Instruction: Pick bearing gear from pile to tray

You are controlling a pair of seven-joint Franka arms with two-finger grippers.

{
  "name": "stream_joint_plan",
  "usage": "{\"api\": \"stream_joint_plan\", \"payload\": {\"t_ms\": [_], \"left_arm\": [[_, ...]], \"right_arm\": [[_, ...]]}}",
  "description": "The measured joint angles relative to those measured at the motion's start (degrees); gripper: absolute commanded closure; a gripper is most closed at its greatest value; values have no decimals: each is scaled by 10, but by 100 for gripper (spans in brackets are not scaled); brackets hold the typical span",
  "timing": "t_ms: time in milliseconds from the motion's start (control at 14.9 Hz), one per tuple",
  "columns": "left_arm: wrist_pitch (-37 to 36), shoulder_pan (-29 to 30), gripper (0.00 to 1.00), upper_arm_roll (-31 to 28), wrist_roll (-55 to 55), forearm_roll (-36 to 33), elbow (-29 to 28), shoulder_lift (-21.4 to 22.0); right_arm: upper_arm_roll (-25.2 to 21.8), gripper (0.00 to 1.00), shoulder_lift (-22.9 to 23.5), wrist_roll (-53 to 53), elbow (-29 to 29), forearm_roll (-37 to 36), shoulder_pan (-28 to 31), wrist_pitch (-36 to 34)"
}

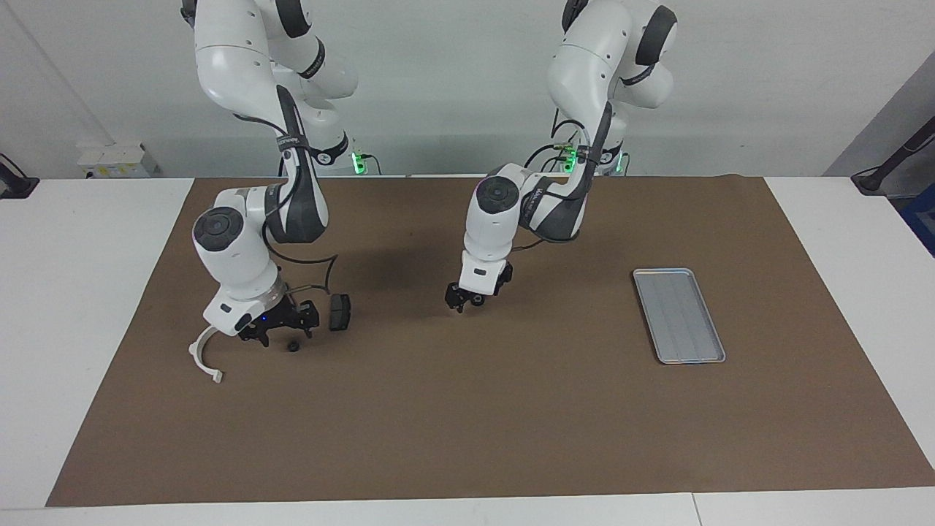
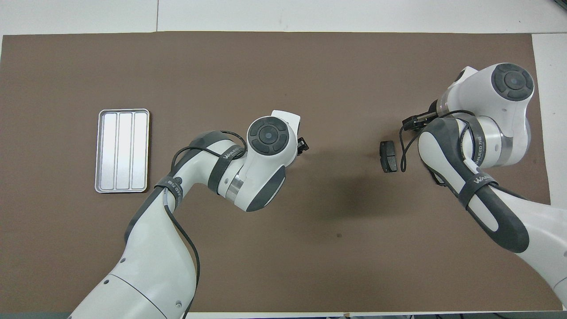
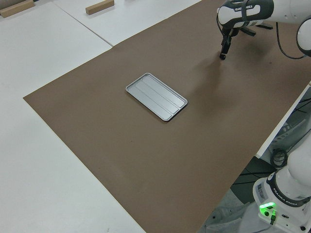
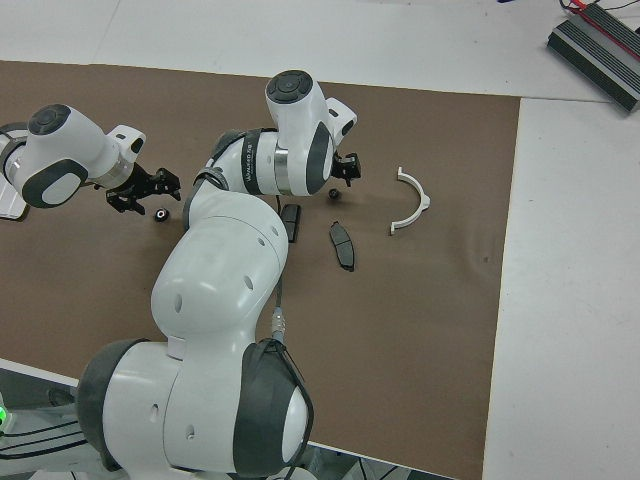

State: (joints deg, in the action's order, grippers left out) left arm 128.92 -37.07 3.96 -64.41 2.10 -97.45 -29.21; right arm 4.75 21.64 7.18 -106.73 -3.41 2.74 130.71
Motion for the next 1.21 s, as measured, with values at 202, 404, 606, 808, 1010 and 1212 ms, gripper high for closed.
{"api": "stream_joint_plan", "payload": {"t_ms": [202, 404, 606, 808, 1010, 1212], "left_arm": [[-7, -11, 0, 0, -8, 0, -6, -3], [-22, -11, 0, -3, -8, 0, -7, -3], [-24, -10, 5, -5, -8, -1, -7, -3], [-25, -10, 16, -5, -8, -2, -7, -3], [-26, -10, 23, -6, -8, -2, -7, -3], [-26, -10, 23, -6, -8, -3, -7, -3]], "right_arm": [[0, 10, 0, 0, -4, 0, 0, 4], [0, 10, 2, 0, -7, 0, 0, 10], [0, 11, 9, 0, -9, 0, 0, 16], [0, 11, 12, 0, -10, 0, 0, 22], [0, 11, 15, 0, -10, 0, 0, 29], [1, 11, 15, 0, -11, 0, 0, 30]]}}
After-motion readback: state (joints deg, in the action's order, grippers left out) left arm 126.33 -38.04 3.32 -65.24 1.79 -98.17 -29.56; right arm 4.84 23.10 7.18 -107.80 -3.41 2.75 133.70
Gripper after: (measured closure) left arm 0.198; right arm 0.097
